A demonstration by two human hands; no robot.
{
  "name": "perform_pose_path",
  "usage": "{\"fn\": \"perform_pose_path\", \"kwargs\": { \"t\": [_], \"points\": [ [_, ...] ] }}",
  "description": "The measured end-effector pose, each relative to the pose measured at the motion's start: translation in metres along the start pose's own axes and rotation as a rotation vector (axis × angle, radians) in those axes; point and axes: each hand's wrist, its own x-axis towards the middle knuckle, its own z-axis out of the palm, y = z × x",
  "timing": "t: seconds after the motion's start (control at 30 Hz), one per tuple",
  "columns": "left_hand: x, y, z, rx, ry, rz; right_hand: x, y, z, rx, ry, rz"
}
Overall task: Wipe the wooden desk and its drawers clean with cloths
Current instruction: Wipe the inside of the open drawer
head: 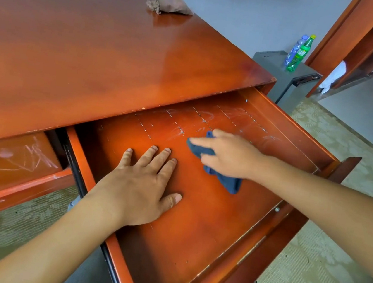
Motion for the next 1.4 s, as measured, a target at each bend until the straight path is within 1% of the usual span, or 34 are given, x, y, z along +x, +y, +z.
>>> {"fn": "perform_pose_path", "kwargs": {
  "t": [0.07,0.1,0.17,0.23,0.3,0.33,0.4,0.43,0.47,0.5,0.6,0.67,0.7,0.8,0.83,0.9,0.97,1.03,1.07,1.17,1.2,1.23,1.33,1.37,1.4],
  "points": [
    [-0.001,-0.002,0.001,0.007,0.008,0.001,0.014,0.012,-0.004,-0.029,0.044,0.133],
    [-0.001,-0.002,0.001,0.011,0.005,0.003,0.013,0.007,-0.003,-0.037,0.058,0.137],
    [-0.001,-0.003,0.001,0.016,0.005,0.006,-0.008,-0.018,0.003,-0.027,0.039,0.028],
    [0.0,-0.001,0.001,0.026,0.003,0.009,-0.042,-0.037,0.007,0.043,-0.052,-0.101],
    [0.002,0.001,0.003,0.046,0.005,0.014,-0.05,-0.021,0.009,-0.006,-0.078,-0.127],
    [0.003,0.002,0.005,0.061,0.005,0.016,-0.044,-0.004,0.008,-0.045,-0.069,-0.074],
    [0.004,0.0,0.008,0.075,0.021,0.044,-0.025,0.035,0.003,-0.078,-0.023,0.137],
    [0.005,0.0,0.008,0.073,0.028,0.076,-0.018,0.045,0.0,-0.087,0.008,0.231],
    [0.006,0.0,0.006,0.071,0.029,0.119,-0.015,0.048,0.001,-0.088,0.031,0.275],
    [0.008,0.001,0.005,0.074,0.024,0.161,-0.016,0.043,0.004,-0.08,0.032,0.267],
    [0.021,0.013,-0.003,0.102,-0.011,0.255,-0.041,0.007,0.012,0.019,-0.02,0.057],
    [0.033,0.021,-0.007,0.126,-0.015,0.283,-0.041,0.013,0.011,-0.01,-0.014,-0.011],
    [0.038,0.024,-0.008,0.154,0.007,0.302,-0.033,0.026,0.007,-0.041,-0.005,0.029],
    [0.05,0.028,-0.007,0.244,0.101,0.373,-0.001,0.062,0.001,-0.066,0.036,0.252],
    [0.053,0.028,-0.006,0.253,0.115,0.397,0.004,0.061,0.002,-0.061,0.052,0.27],
    [0.058,0.027,-0.003,0.245,0.103,0.442,-0.003,0.047,0.008,-0.002,0.05,0.21],
    [0.061,0.027,0.0,0.206,0.071,0.46,-0.022,0.034,0.013,0.073,0.003,0.08],
    [0.063,0.027,0.003,0.175,0.064,0.476,-0.033,0.045,0.013,0.099,-0.049,0.021],
    [0.064,0.028,0.004,0.167,0.068,0.48,-0.032,0.058,0.011,0.081,-0.068,0.049],
    [0.065,0.027,0.005,0.149,0.078,0.473,-0.02,0.099,0.006,0.0,-0.048,0.336],
    [0.065,0.026,0.005,0.14,0.077,0.47,-0.022,0.099,0.008,-0.011,-0.027,0.382],
    [0.065,0.025,0.005,0.13,0.074,0.467,-0.029,0.089,0.009,-0.009,-0.024,0.376],
    [0.066,0.027,0.003,0.087,0.081,0.454,-0.059,0.049,0.01,0.131,-0.14,0.17],
    [0.067,0.028,0.002,0.086,0.094,0.453,-0.063,0.047,0.007,0.146,-0.161,0.117],
    [0.068,0.03,0.002,0.092,0.111,0.453,-0.061,0.051,0.003,0.108,-0.145,0.067]
  ]
}}
